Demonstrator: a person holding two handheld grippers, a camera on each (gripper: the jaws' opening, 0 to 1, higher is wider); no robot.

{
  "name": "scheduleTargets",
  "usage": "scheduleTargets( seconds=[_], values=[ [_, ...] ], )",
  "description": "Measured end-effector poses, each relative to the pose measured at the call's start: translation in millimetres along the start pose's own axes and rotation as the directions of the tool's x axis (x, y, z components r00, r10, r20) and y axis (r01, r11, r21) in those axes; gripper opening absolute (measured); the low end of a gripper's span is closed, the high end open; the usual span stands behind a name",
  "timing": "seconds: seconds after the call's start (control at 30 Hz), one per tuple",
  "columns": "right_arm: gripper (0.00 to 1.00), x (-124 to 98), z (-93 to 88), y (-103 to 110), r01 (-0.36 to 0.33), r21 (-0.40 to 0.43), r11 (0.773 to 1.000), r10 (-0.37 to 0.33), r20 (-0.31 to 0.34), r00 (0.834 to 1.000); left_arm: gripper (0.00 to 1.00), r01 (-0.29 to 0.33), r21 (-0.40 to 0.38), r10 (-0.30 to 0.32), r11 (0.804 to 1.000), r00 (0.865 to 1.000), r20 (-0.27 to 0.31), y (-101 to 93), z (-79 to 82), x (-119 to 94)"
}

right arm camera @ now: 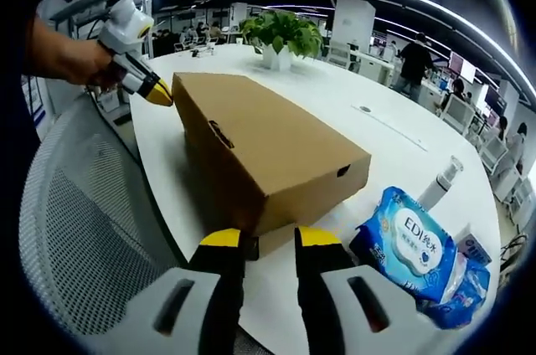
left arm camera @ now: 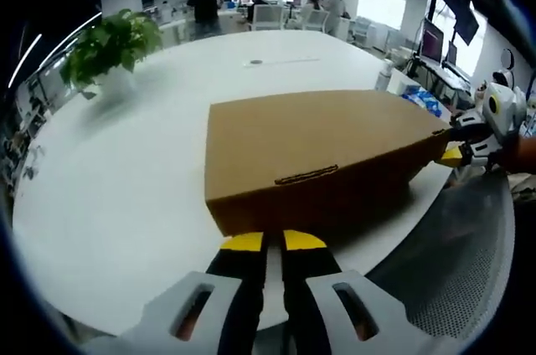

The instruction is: Operate the shoe box by opening the lid, removing the specified soft item, and placing it in the target area until the item is outside and the box remains undamaged.

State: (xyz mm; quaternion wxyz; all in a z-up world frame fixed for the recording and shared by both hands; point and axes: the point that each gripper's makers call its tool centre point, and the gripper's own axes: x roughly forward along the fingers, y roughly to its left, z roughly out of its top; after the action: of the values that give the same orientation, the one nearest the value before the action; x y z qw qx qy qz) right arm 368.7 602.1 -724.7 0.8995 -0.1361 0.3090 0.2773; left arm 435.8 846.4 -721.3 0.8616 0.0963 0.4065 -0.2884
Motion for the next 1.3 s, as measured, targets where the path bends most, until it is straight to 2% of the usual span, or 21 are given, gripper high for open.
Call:
scheduleTargets(
  seconds=[0.23,0.4,0.53,0.63,0.8,0.9,1.1,1.3],
  values=[
    [0.21,-1.6,-13.5,-0.9,-0.016,-0.002,1.000,0.016,-0.040,0.999,0.04,0.006,-0.002,-0.006,1.000,1.000,-0.006,-2.1,-2.0,1.3],
    [0.21,-14.7,-16.1,-7.0,-0.010,-0.002,1.000,0.010,-0.042,0.999,0.04,0.001,-0.015,-0.001,1.000,1.000,-0.008,1.4,-3.8,-3.2],
    [0.21,-26.7,-3.7,-8.9,0.000,-0.008,1.000,0.000,-0.014,1.000,0.05,-0.002,-0.021,0.002,1.000,1.000,0.001,5.0,-1.8,-18.3],
    [0.20,-36.2,15.7,-7.9,0.006,-0.030,1.000,-0.005,0.033,0.999,0.05,-0.023,-0.014,0.024,1.000,0.999,0.027,11.1,7.5,-34.0],
    [0.19,-39.5,47.1,-9.0,0.014,-0.045,0.999,-0.010,0.104,0.995,0.05,-0.051,0.024,0.047,0.998,0.989,0.140,16.0,44.2,-47.4],
    [0.18,-34.3,57.7,-9.7,0.012,-0.057,0.998,-0.005,0.120,0.993,0.05,-0.042,0.024,0.038,0.999,0.989,0.146,12.2,53.6,-42.6],
    [0.18,-25.9,62.0,-9.4,0.002,-0.064,0.998,0.007,0.128,0.992,0.06,-0.031,0.040,0.025,0.999,0.988,0.154,4.9,61.6,-34.6],
    [0.17,-16.7,51.1,-6.0,-0.011,-0.051,0.999,0.016,0.103,0.995,0.07,-0.006,0.043,0.000,0.999,0.989,0.145,1.0,52.5,-24.1]
  ],
)
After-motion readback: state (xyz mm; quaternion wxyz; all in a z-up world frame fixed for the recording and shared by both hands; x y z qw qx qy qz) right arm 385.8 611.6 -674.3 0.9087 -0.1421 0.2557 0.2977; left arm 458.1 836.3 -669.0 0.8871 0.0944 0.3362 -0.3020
